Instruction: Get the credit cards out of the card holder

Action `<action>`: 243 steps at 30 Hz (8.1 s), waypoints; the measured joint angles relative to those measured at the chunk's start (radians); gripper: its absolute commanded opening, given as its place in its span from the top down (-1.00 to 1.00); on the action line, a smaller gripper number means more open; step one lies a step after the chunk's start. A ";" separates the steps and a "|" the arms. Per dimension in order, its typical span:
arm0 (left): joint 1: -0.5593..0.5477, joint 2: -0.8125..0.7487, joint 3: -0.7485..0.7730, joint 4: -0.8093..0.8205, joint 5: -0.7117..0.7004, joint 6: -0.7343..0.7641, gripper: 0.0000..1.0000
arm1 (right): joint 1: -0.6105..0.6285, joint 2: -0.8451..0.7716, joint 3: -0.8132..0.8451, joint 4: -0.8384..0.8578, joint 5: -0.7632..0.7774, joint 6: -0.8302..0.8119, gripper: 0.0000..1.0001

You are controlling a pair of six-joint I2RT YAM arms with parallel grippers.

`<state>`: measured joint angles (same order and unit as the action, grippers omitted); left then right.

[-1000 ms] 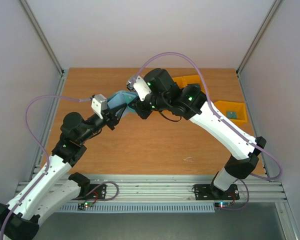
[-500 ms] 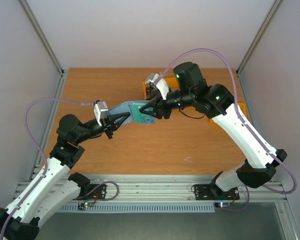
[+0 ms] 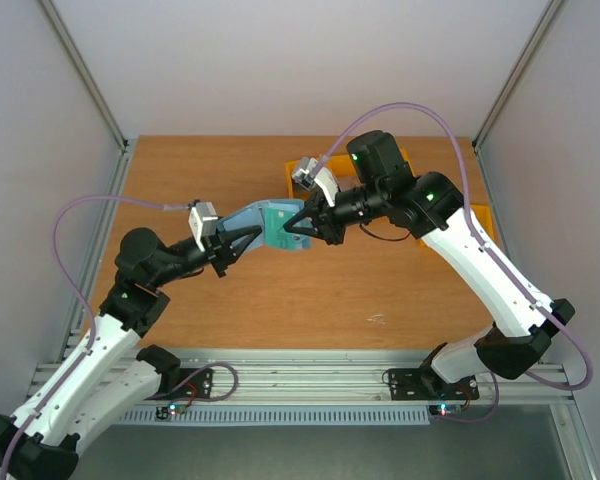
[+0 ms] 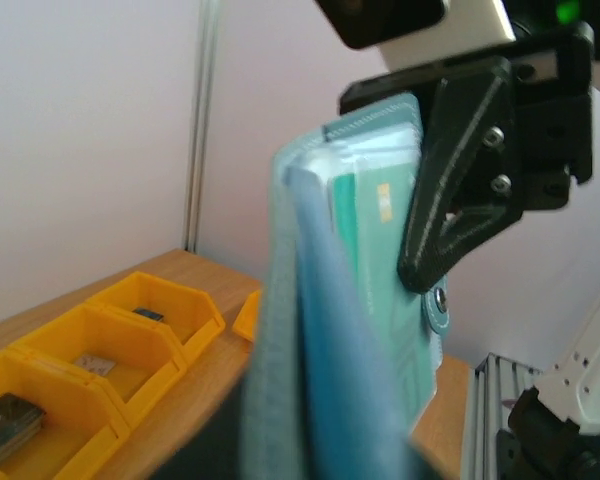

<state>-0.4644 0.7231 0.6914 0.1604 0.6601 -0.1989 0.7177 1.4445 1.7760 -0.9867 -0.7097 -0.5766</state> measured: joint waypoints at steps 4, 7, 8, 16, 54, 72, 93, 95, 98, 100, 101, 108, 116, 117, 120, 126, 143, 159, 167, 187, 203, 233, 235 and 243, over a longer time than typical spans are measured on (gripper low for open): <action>0.000 -0.003 0.000 -0.003 -0.124 -0.005 -0.20 | -0.025 0.000 -0.007 0.002 0.013 0.024 0.98; 0.008 -0.003 -0.003 -0.019 -0.288 -0.010 -0.23 | -0.051 0.004 -0.005 -0.007 0.111 0.076 0.98; 0.018 -0.002 -0.005 -0.025 -0.341 -0.011 -0.23 | -0.056 0.019 0.020 -0.043 0.189 0.109 0.97; 0.061 -0.002 -0.025 -0.055 -0.373 0.006 0.21 | -0.015 0.230 0.202 -0.244 0.642 0.265 0.98; 0.001 0.005 -0.036 -0.037 0.198 0.034 0.99 | 0.064 0.060 0.057 -0.001 -0.019 -0.060 0.66; -0.003 0.000 -0.035 -0.028 0.231 0.028 1.00 | -0.014 0.027 -0.037 0.031 -0.166 -0.048 0.81; 0.010 -0.006 -0.031 0.036 0.202 -0.061 0.77 | -0.028 0.028 -0.038 0.019 -0.203 -0.055 0.98; 0.010 -0.006 -0.031 0.037 0.205 -0.064 0.77 | -0.031 0.028 -0.038 0.011 -0.203 -0.058 0.98; 0.010 -0.006 -0.031 0.037 0.208 -0.064 0.79 | -0.037 0.028 -0.038 0.000 -0.203 -0.066 0.98; 0.011 -0.006 -0.031 0.037 0.208 -0.064 0.87 | -0.041 0.028 -0.038 -0.005 -0.204 -0.071 0.98; 0.011 -0.006 -0.031 0.037 0.208 -0.065 0.93 | -0.044 0.028 -0.038 -0.007 -0.204 -0.073 0.98; 0.012 -0.006 -0.030 0.036 0.213 -0.076 0.99 | -0.047 0.027 -0.038 -0.010 -0.206 -0.082 0.84; 0.022 -0.006 -0.030 0.035 0.203 -0.082 0.99 | -0.093 0.014 -0.045 -0.021 -0.204 -0.093 0.91; 0.023 -0.006 -0.030 0.035 0.203 -0.082 1.00 | -0.098 0.010 -0.045 -0.025 -0.204 -0.097 0.94; 0.026 -0.006 -0.030 0.035 0.203 -0.082 1.00 | -0.111 -0.002 -0.046 -0.042 -0.203 -0.105 0.97; 0.026 -0.006 -0.030 0.035 0.203 -0.082 0.99 | -0.134 -0.010 -0.052 -0.054 -0.207 -0.110 0.98; 0.065 -0.034 -0.030 0.010 0.075 -0.073 0.99 | -0.378 0.074 -0.385 0.211 -0.094 0.373 0.97; 0.066 -0.035 -0.031 0.000 0.060 -0.063 1.00 | -0.248 0.341 -0.610 0.531 -0.055 0.784 0.03; 0.066 -0.036 -0.038 0.000 0.077 -0.037 0.99 | -0.305 0.195 -0.474 0.247 0.116 0.557 -0.07; 0.050 -0.028 -0.064 -0.098 0.262 0.150 1.00 | 0.008 0.071 0.119 -0.165 -0.048 -0.111 0.14; 0.043 -0.027 -0.064 -0.113 0.279 0.153 0.99 | 0.058 0.125 0.203 -0.265 0.017 -0.189 0.97; 0.111 -0.035 -0.151 -0.098 -0.207 0.002 -0.99 | -0.390 0.104 0.049 -0.193 0.079 0.048 0.98; 0.140 -0.026 -0.161 -0.111 -0.278 -0.023 -0.99 | -0.464 0.100 0.030 -0.187 0.085 0.092 0.98; 0.183 0.073 -0.162 -0.113 -0.449 -0.061 -0.99 | -0.839 0.052 -0.130 -0.141 0.111 0.280 0.98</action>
<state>-0.2817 0.7959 0.5293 0.0479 0.2111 -0.2596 -0.1215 1.4967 1.6463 -1.1278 -0.5987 -0.2962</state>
